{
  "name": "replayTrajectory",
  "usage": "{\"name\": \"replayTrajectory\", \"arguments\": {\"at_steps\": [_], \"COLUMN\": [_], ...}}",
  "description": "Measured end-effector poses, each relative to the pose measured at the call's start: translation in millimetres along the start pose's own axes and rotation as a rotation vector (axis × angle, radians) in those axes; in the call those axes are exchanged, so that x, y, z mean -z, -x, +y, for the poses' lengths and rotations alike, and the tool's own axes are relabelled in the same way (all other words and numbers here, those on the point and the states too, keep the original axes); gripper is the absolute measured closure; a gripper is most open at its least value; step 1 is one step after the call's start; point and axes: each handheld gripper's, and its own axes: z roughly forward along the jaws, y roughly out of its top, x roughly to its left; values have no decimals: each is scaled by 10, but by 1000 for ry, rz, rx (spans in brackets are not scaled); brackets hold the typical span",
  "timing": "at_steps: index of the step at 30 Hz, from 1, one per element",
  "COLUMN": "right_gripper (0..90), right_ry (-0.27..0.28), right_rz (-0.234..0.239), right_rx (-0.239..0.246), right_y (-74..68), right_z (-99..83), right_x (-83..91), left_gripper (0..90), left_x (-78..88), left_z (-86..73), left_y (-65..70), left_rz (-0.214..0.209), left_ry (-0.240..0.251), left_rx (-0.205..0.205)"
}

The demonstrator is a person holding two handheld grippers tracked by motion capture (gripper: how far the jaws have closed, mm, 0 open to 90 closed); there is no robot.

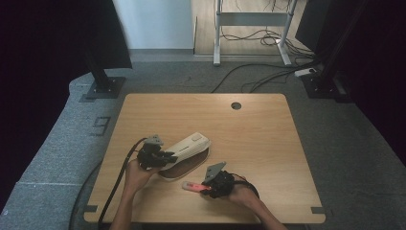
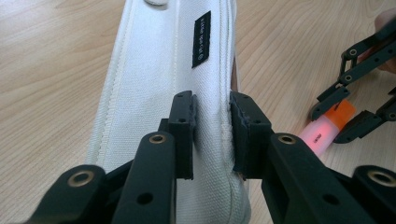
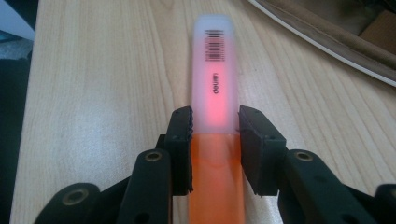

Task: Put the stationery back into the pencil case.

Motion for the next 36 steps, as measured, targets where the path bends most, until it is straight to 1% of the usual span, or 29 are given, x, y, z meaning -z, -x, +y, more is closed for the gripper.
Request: {"name": "replayTrajectory", "arguments": {"at_steps": [4, 7, 8, 11, 15, 17, 19, 21, 23, 27, 29, 30, 33, 34, 36], "right_gripper": [656, 658, 658, 658, 659, 659, 659, 659, 659, 659, 659, 659, 659, 659, 659], "right_ry": [2, 10, 15, 37, 42, 52, 65, 63, 73, 88, 89, 93, 98, 101, 101], "right_rz": [-11, -24, -32, -36, -61, -70, -63, -78, -84, -98, -105, -108, -118, -123, -133], "right_rx": [-15, -30, -40, -70, -82, -84, -87, -79, -83, -105, -107, -118, -123, -132, -132], "right_y": [-13, 2, 3, 25, 42, 48, 49, 47, 53, 80, 95, 107, 139, 155, 186], "right_z": [-2, -42, -60, -126, -149, -131, -100, -61, -36, -16, -13, -8, 5, 11, 27], "right_x": [3, 29, 40, 75, 112, 136, 152, 159, 177, 214, 229, 238, 267, 279, 302], "left_gripper": [720, 720, 720, 722, 725, 728, 733, 738, 746, 755, 758, 759, 762, 762, 762], "left_x": [6, 7, 8, 8, 7, 11, 17, 27, 38, 54, 61, 63, 69, 71, 71], "left_z": [1, 1, 0, 0, 1, 2, 3, 5, 9, 8, 11, 11, 12, 12, 14], "left_y": [1, -3, -5, -7, -5, -9, -11, -6, -7, -20, -17, -16, -17, -19, -15], "left_rz": [3, 3, 1, 0, 5, 4, 5, 12, 16, 14, 17, 19, 19, 17, 19], "left_ry": [2, 1, 1, 1, 3, 8, 12, 14, 21, 31, 33, 32, 36, 38, 39], "left_rx": [-3, -3, -2, -2, -2, 1, 5, 6, 7, 15, 17, 17, 18, 20, 21]}}
